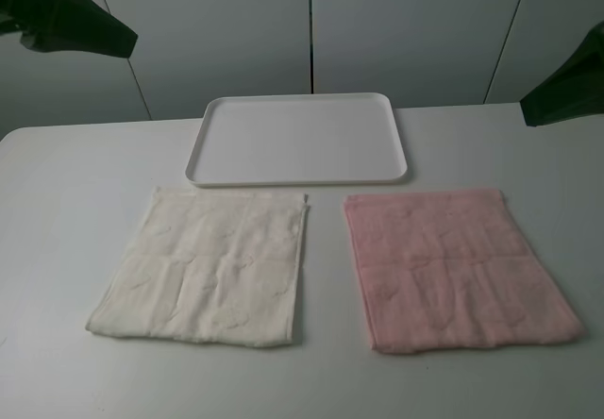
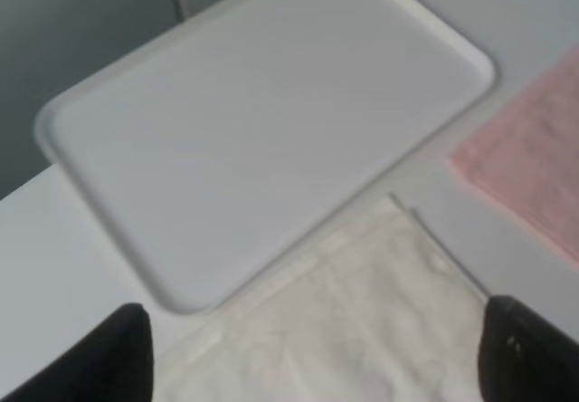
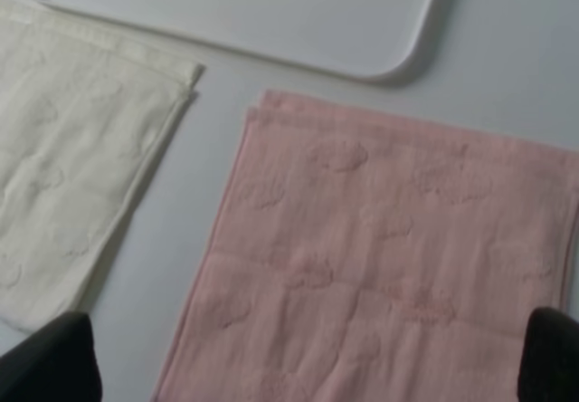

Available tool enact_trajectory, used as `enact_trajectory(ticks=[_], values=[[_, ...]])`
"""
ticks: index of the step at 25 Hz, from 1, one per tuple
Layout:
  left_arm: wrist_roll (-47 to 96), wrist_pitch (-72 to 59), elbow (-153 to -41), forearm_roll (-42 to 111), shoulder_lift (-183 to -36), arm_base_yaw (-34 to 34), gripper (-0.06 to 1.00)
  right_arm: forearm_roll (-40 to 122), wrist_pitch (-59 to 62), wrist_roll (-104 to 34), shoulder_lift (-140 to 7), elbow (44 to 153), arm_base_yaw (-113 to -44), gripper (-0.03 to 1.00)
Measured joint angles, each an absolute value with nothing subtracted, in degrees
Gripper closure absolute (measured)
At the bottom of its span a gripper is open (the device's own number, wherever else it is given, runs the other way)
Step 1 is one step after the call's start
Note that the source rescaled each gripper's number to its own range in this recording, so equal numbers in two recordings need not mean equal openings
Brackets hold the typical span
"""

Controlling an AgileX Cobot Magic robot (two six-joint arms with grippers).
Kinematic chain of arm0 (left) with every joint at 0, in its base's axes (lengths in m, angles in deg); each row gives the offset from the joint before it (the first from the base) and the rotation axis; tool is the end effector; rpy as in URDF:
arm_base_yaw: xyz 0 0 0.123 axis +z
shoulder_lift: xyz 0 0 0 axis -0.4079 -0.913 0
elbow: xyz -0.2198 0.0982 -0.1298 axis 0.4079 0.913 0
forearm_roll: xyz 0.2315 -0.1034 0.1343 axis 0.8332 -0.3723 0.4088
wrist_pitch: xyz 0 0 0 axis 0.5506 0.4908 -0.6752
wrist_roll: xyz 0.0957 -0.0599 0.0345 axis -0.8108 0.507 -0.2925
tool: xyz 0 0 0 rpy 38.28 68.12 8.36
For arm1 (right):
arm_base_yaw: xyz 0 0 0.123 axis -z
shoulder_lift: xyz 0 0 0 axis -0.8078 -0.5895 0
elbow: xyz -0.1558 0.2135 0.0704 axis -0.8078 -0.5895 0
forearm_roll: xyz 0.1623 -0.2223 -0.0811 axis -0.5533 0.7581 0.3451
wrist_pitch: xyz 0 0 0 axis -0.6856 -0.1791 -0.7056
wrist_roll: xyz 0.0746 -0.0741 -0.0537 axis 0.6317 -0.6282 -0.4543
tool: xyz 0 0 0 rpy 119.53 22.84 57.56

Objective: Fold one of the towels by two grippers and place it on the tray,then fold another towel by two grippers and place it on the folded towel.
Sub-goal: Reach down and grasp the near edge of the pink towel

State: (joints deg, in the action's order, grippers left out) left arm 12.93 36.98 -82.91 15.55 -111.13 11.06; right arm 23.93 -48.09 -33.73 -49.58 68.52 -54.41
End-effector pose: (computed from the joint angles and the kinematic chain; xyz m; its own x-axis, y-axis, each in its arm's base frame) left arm 0.3084 -0.1187 0.3138 -0.4701 0.4754 -0.7436 0.7072 0.7070 0.0050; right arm 0.2275 0.0446 0.2895 -0.8050 -0.1450 -0.5753 -0.3235 0.9201 0.2207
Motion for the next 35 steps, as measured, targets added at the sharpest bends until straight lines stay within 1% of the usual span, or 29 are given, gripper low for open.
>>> enact_trajectory(ticks=[5, 8, 11, 13, 18, 22, 26, 29, 35], values=[[18.71, 38.78, -88.41, 24.09, -124.11, -3.48, 0.01, 24.21, -49.93, -34.00, -49.58, 68.52, -54.41, -0.03], [21.22, 41.41, -93.08, 29.22, -132.36, -12.15, 0.01, 27.87, -50.61, -33.39, -49.67, 68.52, -54.41, -0.03], [21.86, 45.19, -98.73, 31.66, -139.71, -17.54, 0.01, 33.81, -51.93, -34.17, -49.80, 68.52, -54.41, -0.03], [22.36, 47.94, -101.96, 33.49, -143.50, -19.48, 0.01, 36.05, -53.77, -38.67, -50.15, 68.52, -54.55, -0.03], [22.58, 49.83, -105.92, 35.19, -148.90, -20.43, 0.01, 39.74, -55.58, -55.49, -53.33, 68.56, -58.13, -0.03], [22.21, 49.83, -106.03, 36.68, -149.25, -20.43, 0.01, 46.22, -55.46, -63.71, -59.50, 68.56, -63.69, -0.03], [22.11, 48.97, -106.00, 37.58, -149.30, -20.43, 0.01, 51.26, -54.16, -67.48, -67.80, 68.56, -69.61, -0.03], [21.33, 48.62, -106.00, 37.93, -149.30, -20.43, 0.01, 53.75, -52.77, -68.34, -73.52, 68.56, -72.49, -0.03], [20.66, 48.18, -106.00, 40.90, -149.30, -20.43, 0.01, 54.03, -51.15, -70.89, -79.44, 68.08, -73.75, -0.03]])
